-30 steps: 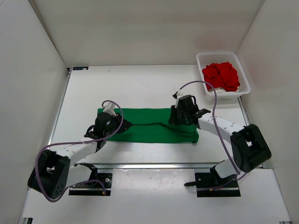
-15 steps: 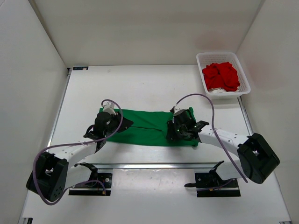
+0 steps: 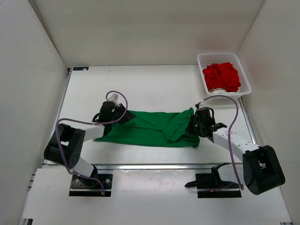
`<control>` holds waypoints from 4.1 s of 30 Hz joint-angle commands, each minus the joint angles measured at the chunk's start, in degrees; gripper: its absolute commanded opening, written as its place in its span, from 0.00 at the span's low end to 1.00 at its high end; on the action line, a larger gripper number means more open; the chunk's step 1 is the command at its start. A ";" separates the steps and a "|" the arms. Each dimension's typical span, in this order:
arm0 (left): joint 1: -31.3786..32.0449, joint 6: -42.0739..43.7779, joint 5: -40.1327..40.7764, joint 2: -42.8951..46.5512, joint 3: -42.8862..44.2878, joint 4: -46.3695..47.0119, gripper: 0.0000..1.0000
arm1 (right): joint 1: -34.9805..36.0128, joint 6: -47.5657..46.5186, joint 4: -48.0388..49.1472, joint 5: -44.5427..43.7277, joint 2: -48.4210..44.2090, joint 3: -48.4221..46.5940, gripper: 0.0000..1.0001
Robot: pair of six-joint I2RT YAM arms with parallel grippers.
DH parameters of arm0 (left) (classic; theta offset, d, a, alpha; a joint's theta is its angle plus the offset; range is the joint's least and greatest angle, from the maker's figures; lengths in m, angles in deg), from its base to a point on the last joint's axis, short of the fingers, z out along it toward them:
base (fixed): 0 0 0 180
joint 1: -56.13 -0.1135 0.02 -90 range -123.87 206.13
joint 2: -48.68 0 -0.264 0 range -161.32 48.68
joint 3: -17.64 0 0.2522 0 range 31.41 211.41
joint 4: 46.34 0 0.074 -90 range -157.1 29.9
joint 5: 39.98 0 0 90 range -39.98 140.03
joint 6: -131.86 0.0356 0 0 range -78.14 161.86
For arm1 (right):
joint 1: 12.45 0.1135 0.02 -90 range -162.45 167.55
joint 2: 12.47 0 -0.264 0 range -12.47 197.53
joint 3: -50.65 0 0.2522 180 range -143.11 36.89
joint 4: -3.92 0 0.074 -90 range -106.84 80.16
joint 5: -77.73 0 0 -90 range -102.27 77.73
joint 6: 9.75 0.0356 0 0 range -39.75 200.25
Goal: Fold and stack the t-shirts
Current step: Fold the other side of the tshirt into a rectangle, then rotate the tshirt 90 degrees
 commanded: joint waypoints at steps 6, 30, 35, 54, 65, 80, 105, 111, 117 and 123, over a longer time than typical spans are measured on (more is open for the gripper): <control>-12.51 -10.23 -8.44 -2.80 -10.10 14.31 0.19 | -0.26 4.59 1.65 0.24 -10.53 11.72 0.00; 3.65 -2.22 3.89 3.03 2.71 2.44 0.19 | -16.86 0.29 9.37 4.99 -2.58 -3.19 0.34; 3.83 -3.81 0.62 -5.16 5.37 4.91 0.20 | -19.76 -1.82 8.06 3.31 7.82 -10.15 0.32; -15.33 -14.45 -7.92 -16.33 -4.73 19.41 0.16 | -28.02 1.52 15.26 8.50 15.39 -6.73 0.00; -15.78 -16.74 -8.62 -11.69 -6.23 21.09 0.16 | -27.33 2.93 14.57 11.31 20.40 -12.17 0.21; 6.18 0.20 2.25 6.60 -1.94 2.56 0.18 | -7.56 1.60 6.04 0.33 -7.98 3.72 0.00; 30.64 3.22 -5.54 -19.50 14.61 -0.28 0.16 | -4.04 3.10 1.20 3.40 -17.66 11.48 0.04; 28.44 3.13 -6.51 -10.99 12.93 -0.70 0.18 | -0.70 2.84 7.34 2.69 -6.09 4.18 0.07; 23.98 4.62 -7.47 -2.28 9.43 -3.96 0.20 | -1.40 3.19 14.65 2.96 9.82 -0.74 0.01; 11.58 5.14 -10.19 10.19 -0.95 -3.96 0.22 | -2.63 2.14 14.92 8.74 27.47 -14.15 0.00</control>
